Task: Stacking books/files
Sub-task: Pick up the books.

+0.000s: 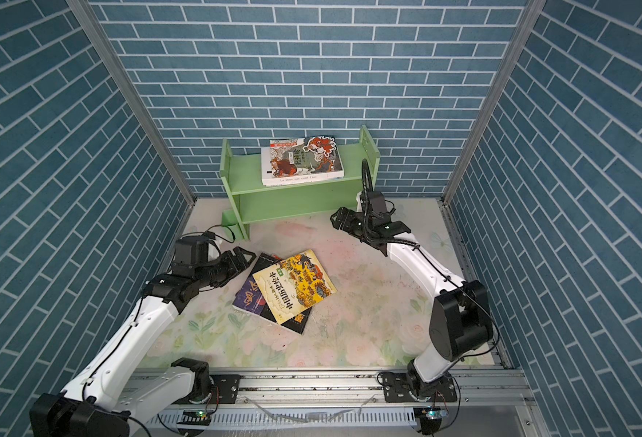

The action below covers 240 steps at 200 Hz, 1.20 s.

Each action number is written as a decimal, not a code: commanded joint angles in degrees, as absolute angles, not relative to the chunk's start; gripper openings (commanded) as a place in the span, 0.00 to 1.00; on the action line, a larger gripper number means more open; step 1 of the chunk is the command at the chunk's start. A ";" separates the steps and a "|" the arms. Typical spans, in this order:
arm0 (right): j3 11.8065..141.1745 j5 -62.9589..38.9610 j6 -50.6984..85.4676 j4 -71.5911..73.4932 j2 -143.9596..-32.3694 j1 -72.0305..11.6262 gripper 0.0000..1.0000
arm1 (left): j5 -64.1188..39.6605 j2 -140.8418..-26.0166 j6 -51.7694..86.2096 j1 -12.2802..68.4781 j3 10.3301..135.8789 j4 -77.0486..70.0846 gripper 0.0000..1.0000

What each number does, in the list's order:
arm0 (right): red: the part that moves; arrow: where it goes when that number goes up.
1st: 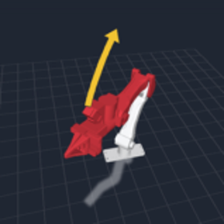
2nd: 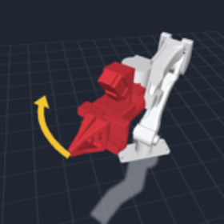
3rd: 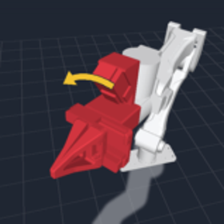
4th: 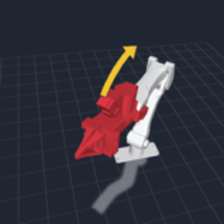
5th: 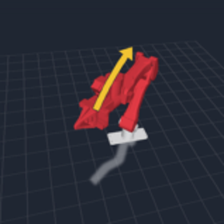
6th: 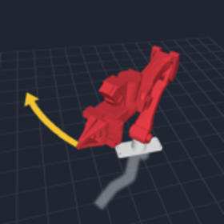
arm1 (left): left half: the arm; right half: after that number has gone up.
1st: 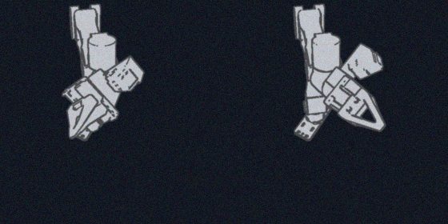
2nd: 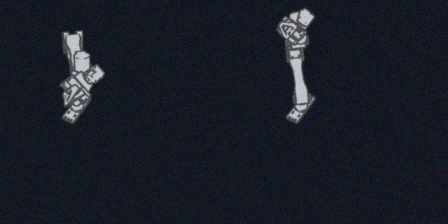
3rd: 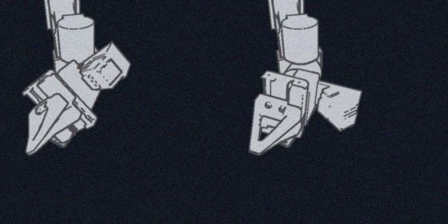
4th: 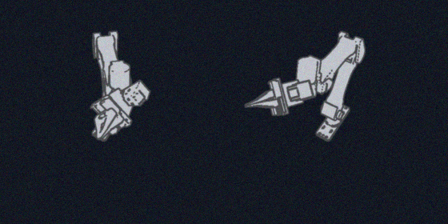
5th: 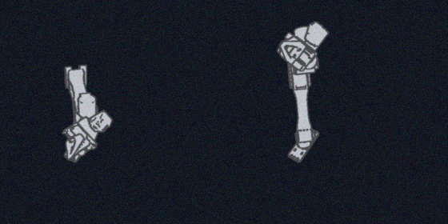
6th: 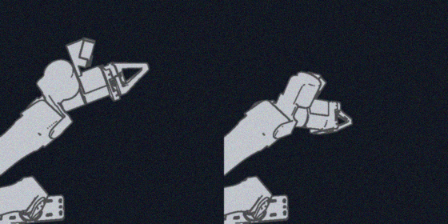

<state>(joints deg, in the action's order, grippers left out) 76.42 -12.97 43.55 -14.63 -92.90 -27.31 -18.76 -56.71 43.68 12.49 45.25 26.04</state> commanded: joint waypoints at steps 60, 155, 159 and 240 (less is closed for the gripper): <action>74.49 -22.45 48.74 -8.78 -98.50 -30.85 0.83 | -16.49 -60.19 54.92 20.39 29.17 11.03 0.86; 69.24 -26.67 48.52 -5.52 -107.19 -32.30 0.82 | -21.16 -69.78 57.90 20.39 25.84 -11.34 0.65; 69.50 -26.79 48.52 -5.83 -107.65 -32.26 0.82 | -21.05 -69.85 57.96 20.39 25.76 -11.69 0.62; 74.29 -25.75 47.72 -9.03 -108.17 -32.52 0.81 | -20.00 -65.82 56.69 20.39 28.44 -11.08 0.06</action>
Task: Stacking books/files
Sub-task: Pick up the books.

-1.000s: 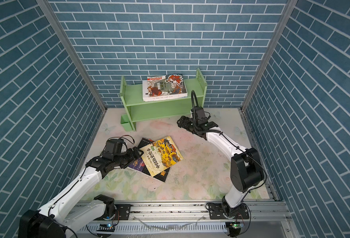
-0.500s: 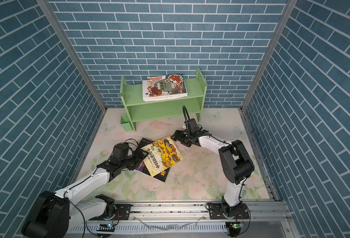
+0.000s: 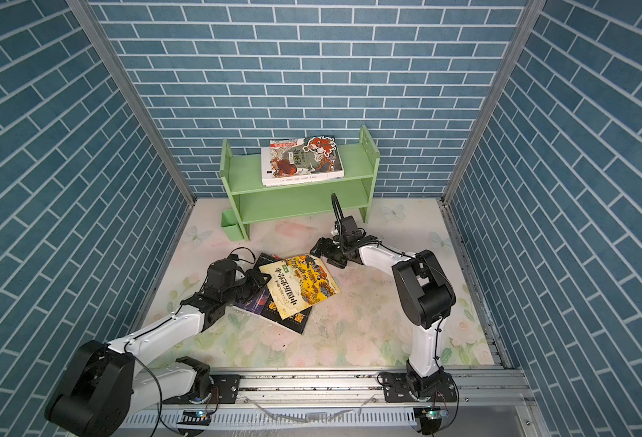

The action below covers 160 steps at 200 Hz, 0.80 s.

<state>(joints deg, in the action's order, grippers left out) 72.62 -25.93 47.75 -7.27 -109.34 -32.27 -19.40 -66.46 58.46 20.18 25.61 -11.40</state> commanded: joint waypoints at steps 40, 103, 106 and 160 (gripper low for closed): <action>77.69 -25.52 45.14 -12.67 -104.12 -31.51 0.82 | -22.25 -64.96 54.37 20.39 35.76 -5.58 0.00; 78.81 -32.46 46.81 -10.76 -89.07 -22.15 0.98 | -28.17 -62.08 49.12 20.39 57.09 6.40 0.00; 78.68 -32.78 46.98 -10.27 -88.25 -21.58 0.99 | -28.70 -62.18 48.89 20.35 58.29 6.61 0.00; 76.46 -42.81 55.87 4.43 -84.98 -17.39 0.99 | -38.10 -71.77 47.84 20.32 80.70 5.35 0.00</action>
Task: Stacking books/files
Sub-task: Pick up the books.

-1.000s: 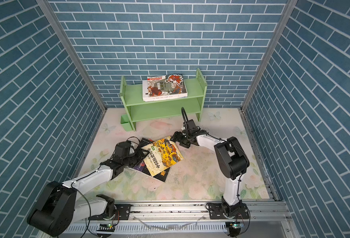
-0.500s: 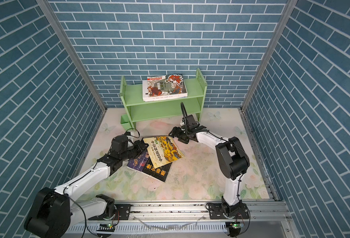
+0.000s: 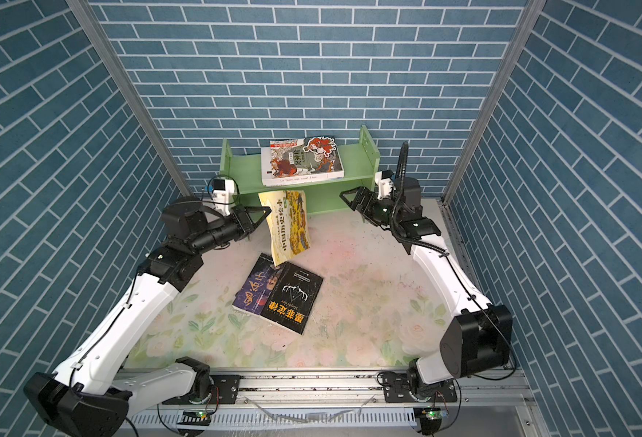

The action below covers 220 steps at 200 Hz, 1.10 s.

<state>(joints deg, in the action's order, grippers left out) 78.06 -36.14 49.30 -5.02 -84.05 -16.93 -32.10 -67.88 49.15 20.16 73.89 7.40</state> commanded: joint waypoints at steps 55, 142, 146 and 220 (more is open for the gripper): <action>73.18 -46.40 61.23 22.46 -84.29 -16.53 0.99 | -45.80 -87.93 56.02 19.69 100.70 -4.99 0.00; 69.71 -44.12 72.98 42.51 -86.45 -16.13 0.97 | -49.58 -98.32 73.61 18.23 111.97 -20.67 0.00; 69.98 -44.04 74.09 44.26 -87.05 -16.11 0.96 | -49.76 -98.69 74.52 18.22 111.89 -21.83 0.00; 73.58 -42.70 84.94 56.12 -94.99 -16.25 0.91 | -49.22 -99.70 80.24 17.71 111.44 -28.96 0.00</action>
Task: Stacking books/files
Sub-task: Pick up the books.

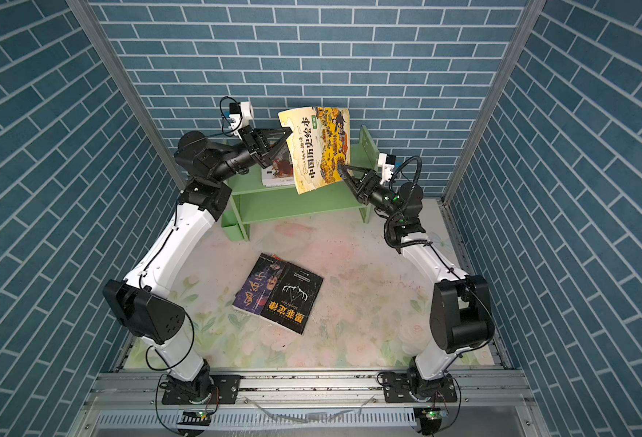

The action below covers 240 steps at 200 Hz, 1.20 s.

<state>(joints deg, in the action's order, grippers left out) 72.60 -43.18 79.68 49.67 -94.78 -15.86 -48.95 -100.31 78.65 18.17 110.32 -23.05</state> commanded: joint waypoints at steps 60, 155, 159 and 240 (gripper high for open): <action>72.84 -40.74 86.46 58.16 -95.05 -17.02 0.89 | -49.22 -99.97 81.94 17.05 112.16 -29.82 0.00; 72.93 -37.89 87.72 58.96 -93.69 -17.05 0.31 | -50.12 -99.35 85.17 16.01 105.96 -33.57 0.00; 72.95 -37.80 87.80 59.06 -93.69 -17.05 0.30 | -50.18 -99.31 85.23 15.92 105.80 -33.45 0.00; 74.25 -30.97 87.88 56.82 -94.08 -17.05 0.00 | -50.71 -101.57 84.71 12.96 104.88 -31.14 0.50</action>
